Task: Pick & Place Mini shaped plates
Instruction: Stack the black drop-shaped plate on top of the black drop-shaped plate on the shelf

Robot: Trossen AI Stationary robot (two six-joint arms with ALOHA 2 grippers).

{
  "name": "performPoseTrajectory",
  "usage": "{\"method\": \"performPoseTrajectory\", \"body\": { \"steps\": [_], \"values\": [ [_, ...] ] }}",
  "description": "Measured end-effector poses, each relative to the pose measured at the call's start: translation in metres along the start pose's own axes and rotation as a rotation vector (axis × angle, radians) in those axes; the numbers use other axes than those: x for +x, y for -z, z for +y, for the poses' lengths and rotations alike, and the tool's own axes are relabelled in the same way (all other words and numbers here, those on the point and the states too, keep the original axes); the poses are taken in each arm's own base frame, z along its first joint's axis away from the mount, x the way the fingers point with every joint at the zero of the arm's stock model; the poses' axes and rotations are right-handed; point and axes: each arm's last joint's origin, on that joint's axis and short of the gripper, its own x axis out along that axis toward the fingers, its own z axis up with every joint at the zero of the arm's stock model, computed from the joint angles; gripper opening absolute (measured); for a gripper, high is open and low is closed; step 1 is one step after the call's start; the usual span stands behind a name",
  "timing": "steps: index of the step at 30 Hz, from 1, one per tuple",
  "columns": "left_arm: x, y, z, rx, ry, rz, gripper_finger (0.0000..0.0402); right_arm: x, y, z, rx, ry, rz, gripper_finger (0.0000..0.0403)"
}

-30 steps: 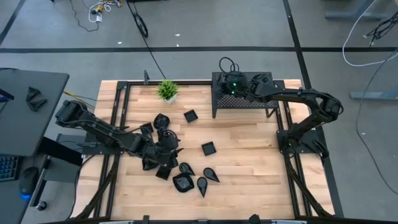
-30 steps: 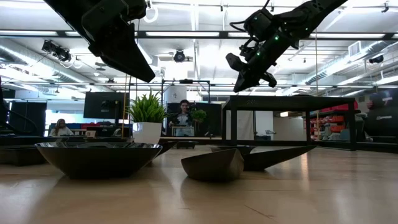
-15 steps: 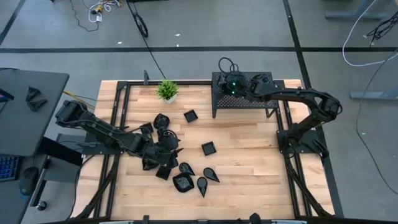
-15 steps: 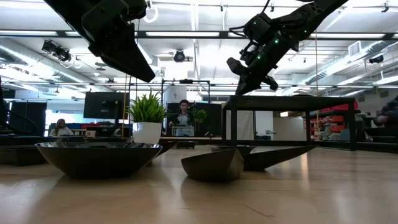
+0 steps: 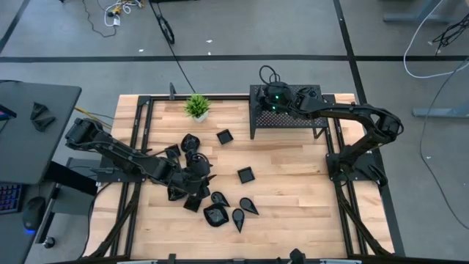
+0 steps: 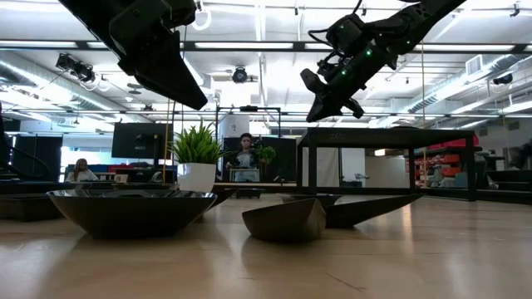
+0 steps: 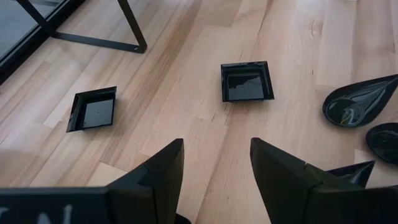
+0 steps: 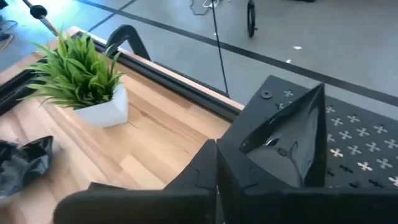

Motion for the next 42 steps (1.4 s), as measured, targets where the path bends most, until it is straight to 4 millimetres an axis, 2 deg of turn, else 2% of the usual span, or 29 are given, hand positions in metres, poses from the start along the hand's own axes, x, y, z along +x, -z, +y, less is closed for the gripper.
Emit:
{"method": "performPoseTrajectory", "body": {
  "steps": [9,25,35,42],
  "values": [
    [0.000,0.000,0.000,-0.001,0.000,0.000,0.0193,0.011,0.005,-0.008,0.006,0.026,0.038,0.0007],
    [0.000,0.000,0.000,-0.002,0.000,0.000,0.0193,0.009,0.003,-0.003,-0.026,-0.032,0.022,0.0008],
    [0.000,0.000,0.000,-0.003,0.000,0.000,0.0193,-0.023,0.000,-0.004,-0.036,-0.043,0.099,0.0009],
    [0.000,0.000,0.000,-0.020,0.000,0.000,0.0193,-0.021,0.009,-0.007,-0.050,-0.009,0.190,0.0009]
  ]
}}
